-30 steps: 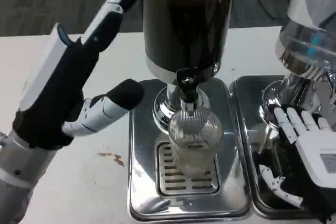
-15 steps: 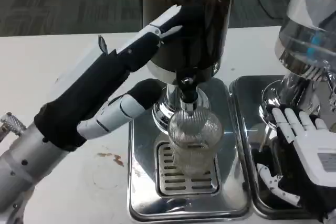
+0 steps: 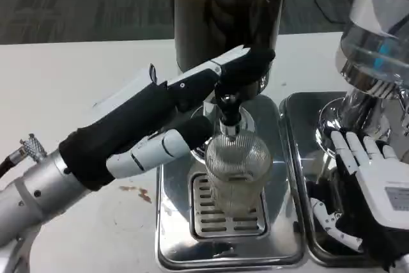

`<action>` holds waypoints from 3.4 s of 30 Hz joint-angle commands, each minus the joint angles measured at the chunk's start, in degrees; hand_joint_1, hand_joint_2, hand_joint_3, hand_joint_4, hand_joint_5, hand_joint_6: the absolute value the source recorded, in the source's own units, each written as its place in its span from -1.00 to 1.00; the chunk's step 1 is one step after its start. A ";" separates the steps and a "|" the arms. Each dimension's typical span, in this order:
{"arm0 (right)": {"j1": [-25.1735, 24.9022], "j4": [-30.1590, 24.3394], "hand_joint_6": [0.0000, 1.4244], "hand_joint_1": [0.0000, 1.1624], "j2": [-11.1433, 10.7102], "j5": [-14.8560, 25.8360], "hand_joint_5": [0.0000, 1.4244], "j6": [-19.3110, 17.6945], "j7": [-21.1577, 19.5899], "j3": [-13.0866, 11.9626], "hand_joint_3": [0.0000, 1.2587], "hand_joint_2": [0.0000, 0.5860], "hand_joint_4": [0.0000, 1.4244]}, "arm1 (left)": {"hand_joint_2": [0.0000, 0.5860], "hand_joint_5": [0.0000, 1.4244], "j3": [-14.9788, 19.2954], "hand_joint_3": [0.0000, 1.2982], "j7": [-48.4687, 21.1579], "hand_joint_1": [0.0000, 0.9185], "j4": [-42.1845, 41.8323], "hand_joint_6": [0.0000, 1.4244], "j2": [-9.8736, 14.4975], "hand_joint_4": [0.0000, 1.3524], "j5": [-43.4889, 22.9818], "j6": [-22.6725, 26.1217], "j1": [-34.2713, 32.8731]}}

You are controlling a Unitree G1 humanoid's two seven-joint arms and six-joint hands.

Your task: Grasp the cup under the faucet to collect the drink, then remove the cup.

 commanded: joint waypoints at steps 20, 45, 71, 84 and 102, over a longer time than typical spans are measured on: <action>0.66 -1.30 -1.00 -0.43 0.45 0.27 -1.00 1.88 -0.30 -0.51 -0.98 0.50 -1.00 | -0.10 -0.91 -2.86 -0.82 -9.16 -1.00 -1.45 -0.93 0.76 -1.00 -1.31 5.43 -1.34; 4.39 -2.76 -1.00 -0.40 4.25 24.71 -1.00 -6.43 0.30 -7.80 -1.00 0.37 -1.00 | -0.04 -1.00 -4.31 -0.93 -13.82 -1.00 -0.01 -1.00 2.72 -1.00 1.81 4.15 -5.48; -2.49 -0.45 -1.00 -0.01 2.03 39.83 -1.00 -7.78 15.40 -7.64 -1.00 -0.42 -1.00 | -0.06 -1.00 -2.78 -0.90 -10.99 -1.00 -3.17 -1.00 2.26 -1.00 1.50 7.86 -4.20; -2.92 0.59 -1.00 0.07 2.42 42.92 -1.00 -10.08 17.17 -6.66 -1.00 -0.48 -1.00 | -0.07 -1.00 -2.15 -0.89 -10.78 -1.00 -5.05 -1.00 2.80 -1.00 1.55 9.56 -3.20; -1.22 6.08 -1.00 0.25 9.73 41.72 -1.00 -18.12 8.15 -3.77 -1.00 -0.58 -1.00 | -0.12 -1.00 2.83 -0.86 -10.93 -1.00 -7.21 -1.00 6.21 -1.00 0.47 11.70 -1.80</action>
